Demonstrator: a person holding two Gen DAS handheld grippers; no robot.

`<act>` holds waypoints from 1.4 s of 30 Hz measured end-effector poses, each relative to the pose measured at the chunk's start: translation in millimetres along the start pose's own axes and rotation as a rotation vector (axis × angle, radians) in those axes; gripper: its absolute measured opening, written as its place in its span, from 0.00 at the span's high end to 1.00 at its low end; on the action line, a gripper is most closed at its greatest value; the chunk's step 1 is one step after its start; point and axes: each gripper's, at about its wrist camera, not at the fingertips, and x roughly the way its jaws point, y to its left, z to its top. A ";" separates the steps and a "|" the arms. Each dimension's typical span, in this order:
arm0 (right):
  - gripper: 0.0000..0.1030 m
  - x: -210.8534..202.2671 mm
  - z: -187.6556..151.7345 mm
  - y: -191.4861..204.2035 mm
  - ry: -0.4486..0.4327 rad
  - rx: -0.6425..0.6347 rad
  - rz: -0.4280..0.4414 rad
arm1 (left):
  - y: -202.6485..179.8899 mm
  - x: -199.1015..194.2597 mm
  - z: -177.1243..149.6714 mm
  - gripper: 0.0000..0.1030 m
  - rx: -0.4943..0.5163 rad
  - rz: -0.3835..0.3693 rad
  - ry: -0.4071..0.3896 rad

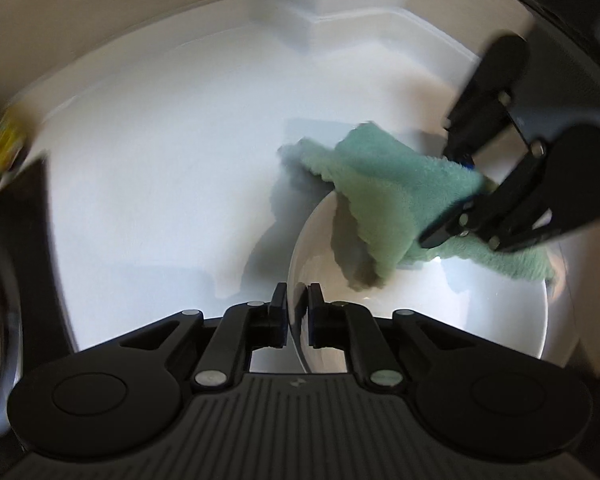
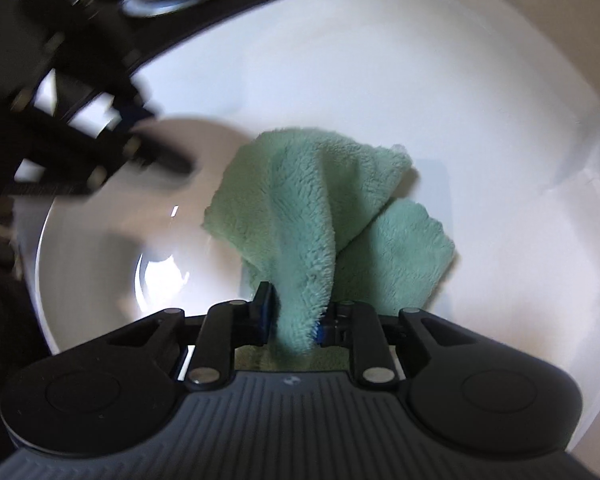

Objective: Clean bowl
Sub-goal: 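Keep scrubbing the bowl interior with the towel in the right gripper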

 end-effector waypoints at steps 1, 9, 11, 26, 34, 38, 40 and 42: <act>0.83 0.1 1.3 -0.9 0.022 -0.018 0.006 | 0.4 2.6 3.9 0.92 0.042 -0.011 0.002; 0.78 7.0 36.8 4.3 -0.026 -0.097 -0.079 | 2.9 9.1 20.8 0.90 0.081 -0.025 0.011; 0.79 6.7 38.2 3.4 -0.046 -0.083 -0.070 | 7.1 7.7 16.7 0.88 -0.011 -0.009 0.007; 0.81 8.2 9.7 4.4 0.031 -0.029 0.004 | 14.7 11.1 15.8 0.92 -0.007 -0.011 -0.014; 0.79 13.8 37.8 0.1 0.007 -0.104 -0.093 | 8.1 9.9 12.6 0.93 -0.095 -0.005 -0.019; 0.78 14.1 43.4 4.8 -0.033 -0.116 -0.098 | 4.9 9.4 11.0 0.88 -0.140 -0.002 -0.021; 0.80 13.0 39.1 -1.1 -0.054 -0.065 -0.071 | 3.2 9.1 10.2 0.87 -0.162 -0.001 -0.022; 0.80 6.8 24.4 -6.9 -0.071 -0.019 -0.077 | 1.6 8.8 9.4 0.86 -0.184 0.000 -0.023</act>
